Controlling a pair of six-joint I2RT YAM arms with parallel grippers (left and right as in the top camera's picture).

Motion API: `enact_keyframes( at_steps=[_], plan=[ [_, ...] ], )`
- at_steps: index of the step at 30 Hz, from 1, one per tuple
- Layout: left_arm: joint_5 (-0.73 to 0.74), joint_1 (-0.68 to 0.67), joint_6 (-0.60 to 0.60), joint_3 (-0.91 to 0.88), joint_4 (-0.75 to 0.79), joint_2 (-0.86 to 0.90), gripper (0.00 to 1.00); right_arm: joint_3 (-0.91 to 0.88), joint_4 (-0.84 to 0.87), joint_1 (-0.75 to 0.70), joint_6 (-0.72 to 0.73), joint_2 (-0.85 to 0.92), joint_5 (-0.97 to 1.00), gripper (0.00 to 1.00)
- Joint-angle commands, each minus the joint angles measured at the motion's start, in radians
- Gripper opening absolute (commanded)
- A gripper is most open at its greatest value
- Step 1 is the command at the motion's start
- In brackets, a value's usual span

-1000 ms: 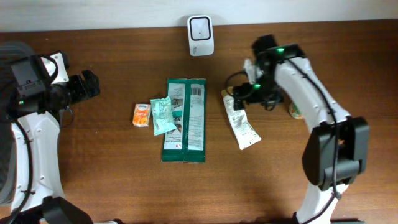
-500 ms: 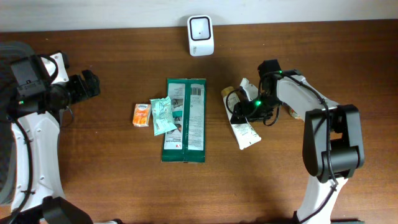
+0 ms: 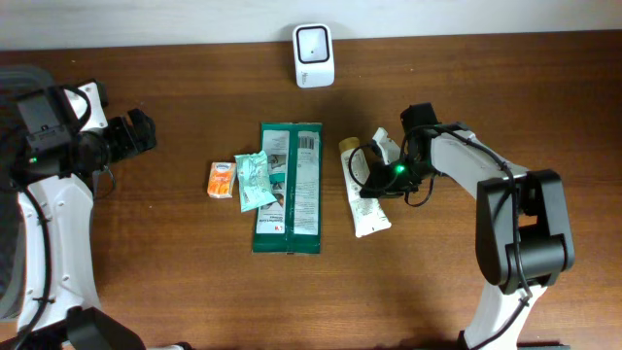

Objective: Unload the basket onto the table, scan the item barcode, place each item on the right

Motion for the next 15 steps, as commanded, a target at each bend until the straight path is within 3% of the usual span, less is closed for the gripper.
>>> enact_keyframes(
  at_steps=[1, 7, 9, 12, 15],
  plan=[
    [0.014, 0.007, 0.019, 0.019, 0.002, -0.017, 0.99, 0.039, -0.115, 0.017, -0.014, 0.066, 0.070, 0.04],
    [0.014, 0.007, 0.019, 0.019, 0.002, -0.017, 0.99, 0.113, -0.120, 0.016, -0.019, 0.066, -0.218, 0.04],
    [0.014, 0.007, 0.019, 0.019, 0.001, -0.017, 0.99, 0.113, -0.118, 0.015, -0.090, 0.056, -0.280, 0.04],
    [0.014, 0.007, 0.019, 0.019, 0.001, -0.017, 0.99, 0.113, -0.117, 0.015, -0.119, -0.014, -0.214, 0.04],
    [0.014, 0.007, 0.019, 0.019, 0.001, -0.017, 0.99, 0.112, -0.126, 0.017, -0.052, -0.039, -0.026, 0.04]
  ],
)
